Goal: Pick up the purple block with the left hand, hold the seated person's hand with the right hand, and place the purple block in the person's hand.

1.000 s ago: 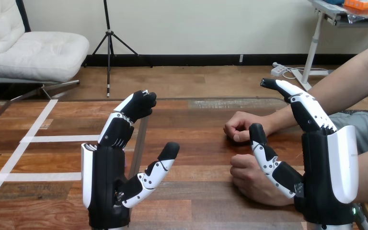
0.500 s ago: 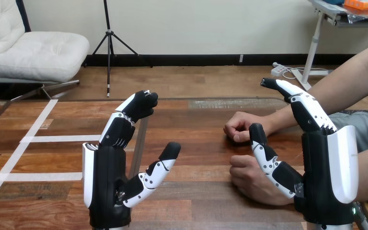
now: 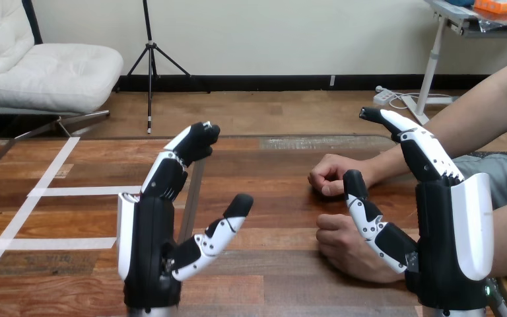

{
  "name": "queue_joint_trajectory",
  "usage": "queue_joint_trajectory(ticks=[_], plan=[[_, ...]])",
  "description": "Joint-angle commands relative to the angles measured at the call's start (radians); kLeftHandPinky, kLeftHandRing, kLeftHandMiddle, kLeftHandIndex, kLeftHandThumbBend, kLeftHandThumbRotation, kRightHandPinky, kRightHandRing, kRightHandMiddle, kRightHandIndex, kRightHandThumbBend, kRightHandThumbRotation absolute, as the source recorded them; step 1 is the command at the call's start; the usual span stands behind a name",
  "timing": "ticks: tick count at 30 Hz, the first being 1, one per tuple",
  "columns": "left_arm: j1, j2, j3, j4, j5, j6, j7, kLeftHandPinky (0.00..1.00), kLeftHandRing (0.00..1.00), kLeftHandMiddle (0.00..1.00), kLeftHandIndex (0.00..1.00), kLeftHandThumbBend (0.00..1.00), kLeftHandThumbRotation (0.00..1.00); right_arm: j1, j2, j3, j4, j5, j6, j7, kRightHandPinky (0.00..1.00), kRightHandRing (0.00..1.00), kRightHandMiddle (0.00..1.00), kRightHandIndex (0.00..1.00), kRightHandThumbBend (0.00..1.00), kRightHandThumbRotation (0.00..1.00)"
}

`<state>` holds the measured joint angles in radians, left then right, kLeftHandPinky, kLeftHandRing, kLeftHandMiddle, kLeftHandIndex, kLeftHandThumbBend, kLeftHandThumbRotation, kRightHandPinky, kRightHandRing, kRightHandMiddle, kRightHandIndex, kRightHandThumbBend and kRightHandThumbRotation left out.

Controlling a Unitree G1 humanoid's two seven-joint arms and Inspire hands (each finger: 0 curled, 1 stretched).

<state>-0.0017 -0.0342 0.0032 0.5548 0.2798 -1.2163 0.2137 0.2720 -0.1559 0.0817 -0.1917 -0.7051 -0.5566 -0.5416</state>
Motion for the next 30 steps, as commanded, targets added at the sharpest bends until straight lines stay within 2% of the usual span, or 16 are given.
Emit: queue_joint_trajectory(ticks=[1, 3, 7, 9, 13, 18, 22, 30], plan=[[-0.072, 0.076, 0.039, -0.090, 0.008, 0.057, -0.018, 0.80, 0.82, 0.82, 0.81, 0.64, 0.22, -0.024, 0.005, -0.011, -0.035, 0.006, -0.006, -0.001, 0.74, 0.81, 0.80, 0.78, 0.31, 0.00], [-0.079, 0.095, 0.055, -0.103, 0.027, 0.077, -0.019, 0.81, 0.83, 0.82, 0.81, 0.65, 0.22, -0.024, 0.005, -0.010, -0.033, 0.005, -0.006, -0.002, 0.74, 0.81, 0.80, 0.78, 0.31, 0.00], [-0.080, 0.141, 0.097, -0.164, 0.097, 0.168, -0.008, 0.83, 0.85, 0.84, 0.82, 0.67, 0.24, -0.024, 0.007, -0.009, -0.031, 0.005, -0.005, -0.003, 0.74, 0.81, 0.80, 0.78, 0.31, 0.00], [-0.079, 0.156, 0.106, -0.184, 0.115, 0.203, -0.003, 0.83, 0.85, 0.85, 0.82, 0.67, 0.26, -0.024, 0.008, -0.008, -0.030, 0.007, -0.004, -0.003, 0.74, 0.81, 0.80, 0.78, 0.31, 0.00], [-0.075, 0.193, 0.132, -0.248, 0.178, 0.319, 0.013, 0.82, 0.85, 0.85, 0.82, 0.68, 0.29, -0.022, 0.010, -0.007, -0.029, 0.003, -0.001, -0.003, 0.74, 0.81, 0.80, 0.78, 0.31, 0.00], [-0.079, 0.235, 0.138, -0.290, 0.217, 0.415, 0.018, 0.80, 0.84, 0.85, 0.81, 0.70, 0.31, -0.022, 0.011, -0.008, -0.027, -0.006, 0.001, -0.009, 0.74, 0.81, 0.80, 0.78, 0.32, 0.00], [-0.090, 0.270, 0.137, -0.308, 0.220, 0.485, 0.001, 0.79, 0.84, 0.85, 0.81, 0.70, 0.31, -0.022, 0.011, -0.007, -0.024, 0.000, -0.003, -0.007, 0.74, 0.81, 0.80, 0.78, 0.32, 0.00], [-0.108, 0.335, 0.127, -0.327, 0.238, 0.570, -0.004, 0.77, 0.84, 0.85, 0.81, 0.69, 0.28, -0.018, 0.013, -0.009, -0.024, 0.002, 0.003, -0.006, 0.74, 0.81, 0.80, 0.78, 0.32, 0.00]])
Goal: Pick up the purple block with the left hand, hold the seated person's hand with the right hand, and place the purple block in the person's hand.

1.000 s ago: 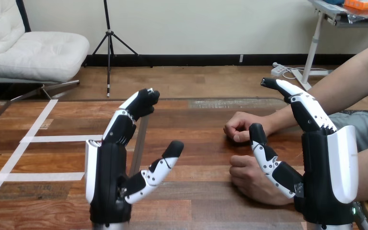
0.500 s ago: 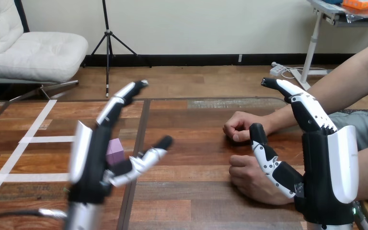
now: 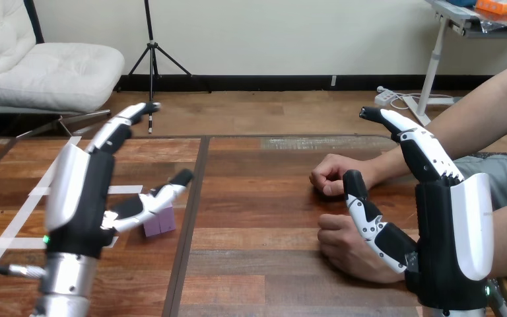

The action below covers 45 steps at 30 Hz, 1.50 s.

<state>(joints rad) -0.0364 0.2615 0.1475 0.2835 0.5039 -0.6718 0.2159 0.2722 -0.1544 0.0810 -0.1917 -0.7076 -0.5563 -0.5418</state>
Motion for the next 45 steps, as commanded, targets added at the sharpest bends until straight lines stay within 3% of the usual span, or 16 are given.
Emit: queue_joint_trajectory(ticks=[1, 12, 24, 30, 37, 45], plan=[[-0.082, 0.052, -0.018, -0.044, 0.019, 0.024, -0.002, 0.77, 0.84, 0.85, 0.81, 0.69, 0.27, -0.018, 0.011, -0.009, -0.022, 0.007, 0.001, -0.006, 0.74, 0.81, 0.80, 0.78, 0.32, 0.00], [-0.135, 0.137, -0.033, 0.011, 0.062, 0.039, 0.028, 0.75, 0.82, 0.85, 0.81, 0.67, 0.19, -0.015, 0.012, -0.013, -0.021, 0.005, 0.004, -0.010, 0.75, 0.82, 0.81, 0.78, 0.32, 0.00], [-0.178, 0.185, -0.057, 0.033, 0.064, 0.125, -0.014, 0.72, 0.80, 0.83, 0.81, 0.67, 0.18, -0.011, 0.011, -0.021, -0.027, -0.002, 0.012, -0.015, 0.75, 0.82, 0.81, 0.78, 0.33, 0.00], [-0.194, 0.208, -0.079, 0.025, 0.058, 0.194, -0.076, 0.73, 0.81, 0.85, 0.84, 0.66, 0.25, -0.008, 0.012, -0.024, -0.031, 0.007, 0.014, -0.011, 0.75, 0.82, 0.81, 0.78, 0.33, 0.00], [-0.218, 0.220, -0.102, 0.025, 0.008, 0.277, -0.197, 0.78, 0.85, 0.88, 0.87, 0.66, 0.32, -0.005, 0.012, -0.029, -0.036, 0.001, 0.023, -0.015, 0.75, 0.82, 0.81, 0.79, 0.33, 0.00], [-0.250, 0.230, -0.122, 0.060, -0.036, 0.305, -0.276, 0.81, 0.88, 0.89, 0.89, 0.69, 0.34, -0.004, 0.011, -0.031, -0.039, 0.008, 0.025, -0.009, 0.76, 0.82, 0.81, 0.79, 0.33, 0.00]])
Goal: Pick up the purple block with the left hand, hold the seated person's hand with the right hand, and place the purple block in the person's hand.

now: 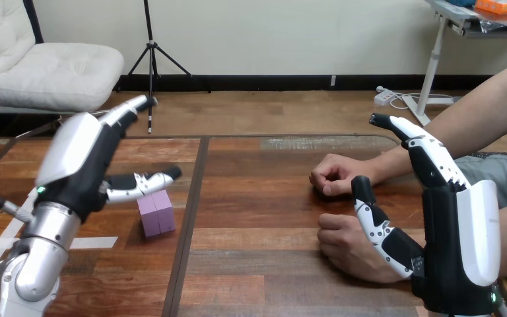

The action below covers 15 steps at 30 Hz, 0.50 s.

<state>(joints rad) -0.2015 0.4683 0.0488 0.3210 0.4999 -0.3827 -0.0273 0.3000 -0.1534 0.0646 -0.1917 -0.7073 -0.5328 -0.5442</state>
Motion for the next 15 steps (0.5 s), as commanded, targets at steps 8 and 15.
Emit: queue_joint_trajectory(ticks=[8, 15], plan=[[-0.124, 0.034, -0.044, 0.082, -0.059, 0.030, -0.100, 0.82, 0.89, 0.91, 0.90, 0.72, 0.36, -0.033, 0.004, -0.019, -0.036, 0.002, -0.004, -0.009, 0.76, 0.82, 0.81, 0.79, 0.33, 0.00], [-0.160, 0.044, -0.060, 0.143, -0.092, 0.031, -0.164, 0.85, 0.91, 0.93, 0.92, 0.75, 0.37, -0.032, 0.005, -0.020, -0.041, 0.005, 0.005, -0.001, 0.76, 0.82, 0.81, 0.79, 0.34, 0.00]])
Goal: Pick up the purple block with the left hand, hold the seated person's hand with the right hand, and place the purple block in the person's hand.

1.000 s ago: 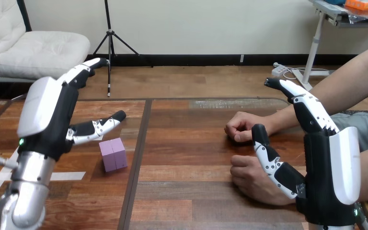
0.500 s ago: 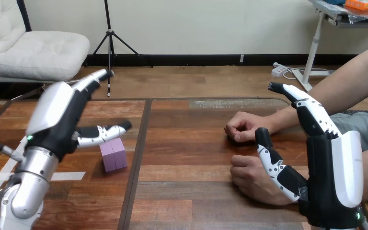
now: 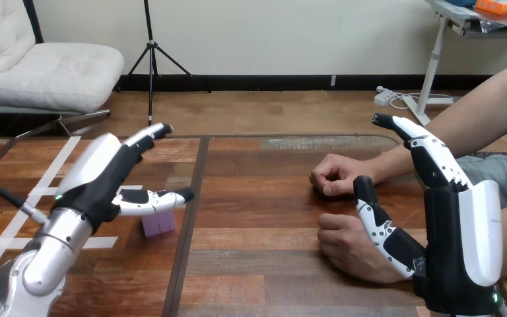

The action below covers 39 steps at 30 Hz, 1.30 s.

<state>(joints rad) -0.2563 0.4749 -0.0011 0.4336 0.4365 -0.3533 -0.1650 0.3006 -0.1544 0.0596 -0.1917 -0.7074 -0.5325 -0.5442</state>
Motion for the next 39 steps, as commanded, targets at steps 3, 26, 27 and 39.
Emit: queue_joint_trajectory(ticks=[3, 26, 27, 39], plan=[[-0.121, 0.039, -0.015, 0.055, -0.041, 0.006, -0.052, 0.85, 0.92, 0.93, 0.92, 0.77, 0.38, -0.033, 0.005, -0.016, -0.042, 0.005, 0.006, 0.000, 0.76, 0.82, 0.81, 0.78, 0.34, 0.00], [-0.250, 0.075, -0.100, 0.277, -0.010, -0.037, -0.068, 0.84, 0.91, 0.94, 0.93, 0.90, 0.50, -0.040, -0.002, -0.016, -0.046, 0.004, 0.015, 0.008, 0.75, 0.82, 0.81, 0.78, 0.34, 0.00], [-0.253, 0.075, -0.102, 0.283, -0.009, -0.039, -0.067, 0.84, 0.91, 0.94, 0.93, 0.90, 0.50, -0.040, -0.002, -0.016, -0.046, 0.005, 0.015, 0.008, 0.75, 0.82, 0.81, 0.78, 0.34, 0.00], [-0.294, 0.079, -0.133, 0.376, 0.020, -0.075, -0.014, 0.83, 0.91, 0.94, 0.94, 0.93, 0.54, -0.043, -0.008, -0.020, -0.045, 0.001, 0.013, 0.007, 0.75, 0.81, 0.80, 0.77, 0.35, 0.00]])
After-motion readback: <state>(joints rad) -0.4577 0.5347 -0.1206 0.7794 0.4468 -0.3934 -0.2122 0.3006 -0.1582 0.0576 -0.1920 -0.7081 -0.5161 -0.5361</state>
